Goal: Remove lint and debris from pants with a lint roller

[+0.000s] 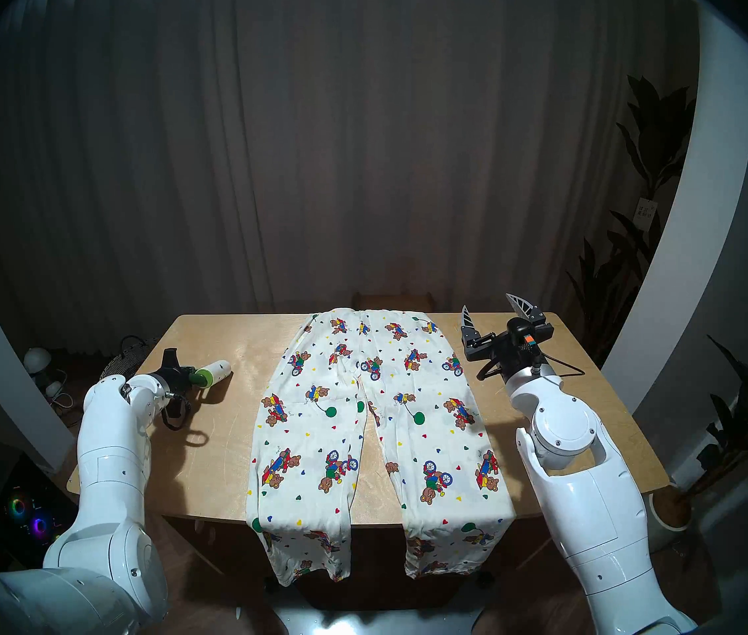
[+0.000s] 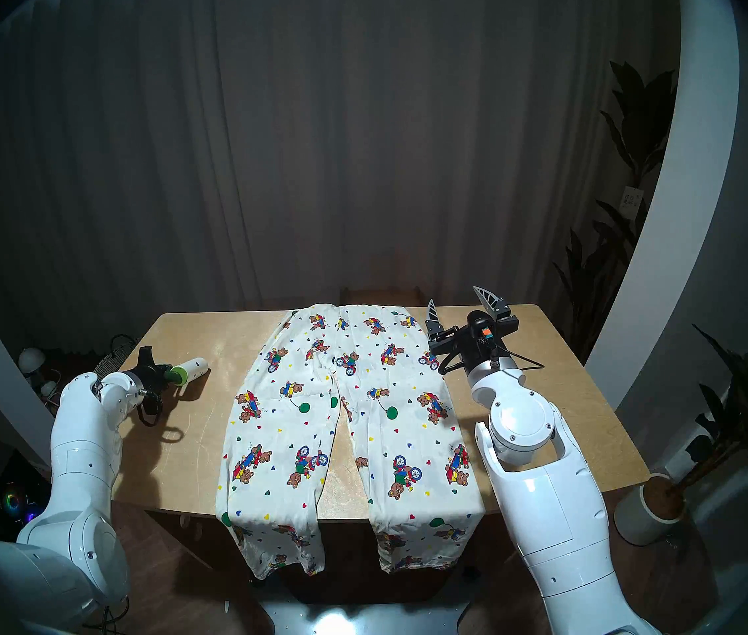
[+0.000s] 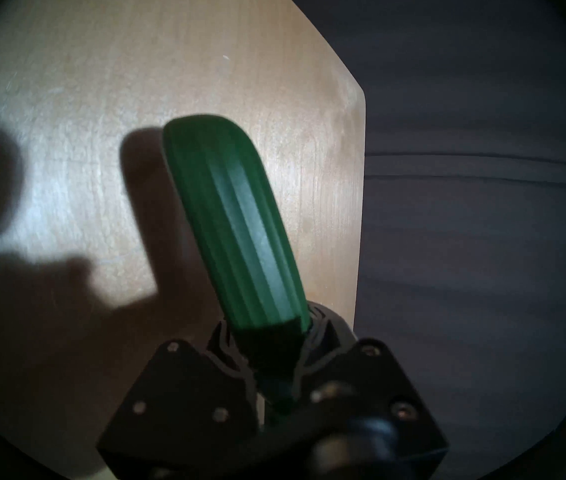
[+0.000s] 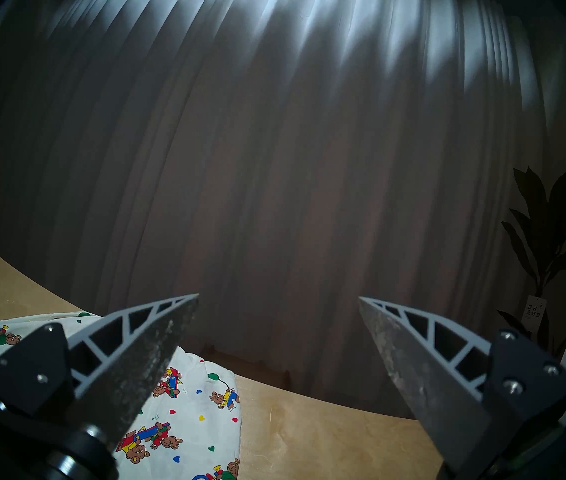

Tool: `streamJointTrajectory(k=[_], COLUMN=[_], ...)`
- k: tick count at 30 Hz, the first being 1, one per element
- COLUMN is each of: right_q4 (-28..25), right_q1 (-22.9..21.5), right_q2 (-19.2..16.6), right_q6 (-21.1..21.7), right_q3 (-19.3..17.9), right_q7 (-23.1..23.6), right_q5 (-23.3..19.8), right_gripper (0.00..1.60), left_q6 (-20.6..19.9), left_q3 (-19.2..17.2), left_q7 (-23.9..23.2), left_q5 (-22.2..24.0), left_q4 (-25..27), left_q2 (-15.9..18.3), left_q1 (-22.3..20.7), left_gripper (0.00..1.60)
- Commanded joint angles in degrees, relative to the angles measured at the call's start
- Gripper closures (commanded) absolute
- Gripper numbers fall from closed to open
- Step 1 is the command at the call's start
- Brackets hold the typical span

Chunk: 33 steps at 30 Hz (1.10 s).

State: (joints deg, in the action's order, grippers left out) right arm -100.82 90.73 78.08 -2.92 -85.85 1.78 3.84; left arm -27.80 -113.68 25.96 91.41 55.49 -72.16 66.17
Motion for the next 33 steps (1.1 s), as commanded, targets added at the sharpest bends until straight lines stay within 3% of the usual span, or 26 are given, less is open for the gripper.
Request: streamJointTrajectory(k=[1,3,4,6,7,10,11,12,16,33], right_q4=[-2.35,-2.50,-2.56,-2.60,-2.67,-2.86,-2.93,-2.98,-3.12,-1.60], right_q1=[0.25,0.31,0.34,0.36,0.40,0.51,0.52,0.54,0.54,-1.02], right_q2=[-0.49,-0.59,-0.66,-0.97,-1.08,-1.29,-1.36,-1.39,-1.60,-1.97], right_q6=[-0.23,-0.18,-0.15,-0.34,-0.38,-0.35,-0.29,-0.28,-0.15,-0.03], right_q3=[-0.17,-0.18,-0.18,-0.18,-0.17,-0.18,-0.22,-0.26,-0.41,-0.96], right_q7=[0.30,0.33,0.37,0.78,0.84,1.01,1.14,1.19,1.54,3.05], right_q5=[0.03,-0.02,-0.08,-0.35,-0.42,-0.60,-0.66,-0.70,-0.87,-2.06], right_gripper=[0.00,0.00,0.00,0.00,0.00,0.00,0.00,0.00,0.00,0.00], left_q6=[0.65,0.37,0.65,0.73,0.77,0.63,0.90,1.10,1.19,2.46], left_q3=[-0.11,-0.13,-0.17,-0.22,-0.31,-0.31,0.04,0.30,0.22,-2.33], left_q7=[1.49,1.23,1.54,1.89,2.28,2.76,3.21,3.60,3.29,11.56], left_q5=[-0.24,-0.08,-0.13,-0.07,0.07,0.16,-0.38,-0.78,-0.68,0.34], left_q4=[2.47,3.56,4.09,4.76,5.01,5.72,6.30,6.68,7.36,22.37], left_q2=[-0.04,-0.15,-0.28,-0.40,-0.49,-0.51,-0.45,-0.45,-0.78,-3.51], left_q1=[0.53,1.38,1.65,2.10,2.27,2.80,3.15,3.41,4.37,11.07], left_gripper=[1.60,1.59,1.36,1.12,0.79,0.82,0.65,0.39,0.00,0.00])
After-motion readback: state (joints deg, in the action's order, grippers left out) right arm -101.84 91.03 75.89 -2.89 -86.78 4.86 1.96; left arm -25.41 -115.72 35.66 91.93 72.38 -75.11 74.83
